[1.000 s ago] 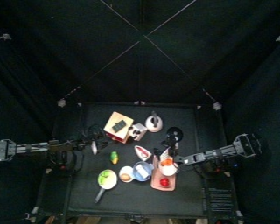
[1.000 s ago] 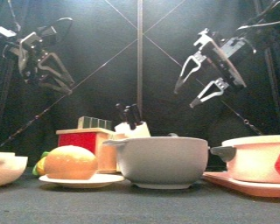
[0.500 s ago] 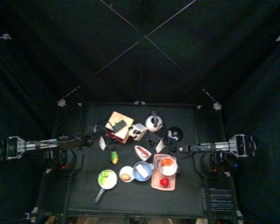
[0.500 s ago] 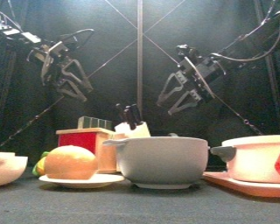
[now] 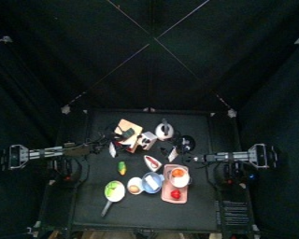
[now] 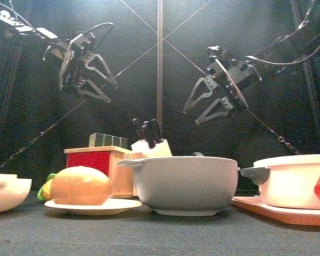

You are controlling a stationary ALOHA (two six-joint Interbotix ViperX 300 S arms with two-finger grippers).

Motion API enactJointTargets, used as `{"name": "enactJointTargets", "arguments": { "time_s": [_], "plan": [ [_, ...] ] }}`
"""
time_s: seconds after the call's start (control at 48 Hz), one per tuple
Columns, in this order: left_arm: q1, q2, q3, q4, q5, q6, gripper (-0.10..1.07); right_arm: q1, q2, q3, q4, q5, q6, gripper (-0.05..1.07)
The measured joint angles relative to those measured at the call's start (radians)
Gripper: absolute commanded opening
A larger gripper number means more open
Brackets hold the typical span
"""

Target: Grab cleaver

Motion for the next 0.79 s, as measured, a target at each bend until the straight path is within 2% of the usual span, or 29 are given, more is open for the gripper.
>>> {"name": "enactJointTargets", "arguments": {
  "time_s": [0.104, 0.229, 0.458, 0.792],
  "plan": [
    [0.005, 0.025, -0.044, 0.015, 0.026, 0.003, 0.91, 0.0, 0.002, 0.002, 0.002, 0.005, 0.0, 0.79],
    [0.005, 0.057, -0.097, 0.04, 0.106, 0.003, 0.91, -0.008, 0.002, 0.003, 0.003, 0.008, 0.006, 0.7],
    [-0.014, 0.086, -0.152, 0.058, 0.314, 0.005, 0.91, -0.035, 0.04, 0.003, 0.048, 0.009, 0.006, 0.56],
    [-0.06, 0.132, -0.172, 0.08, 0.337, 0.003, 0.91, -0.077, 0.081, -0.009, 0.144, 0.008, 0.009, 0.4]
  ]
}}
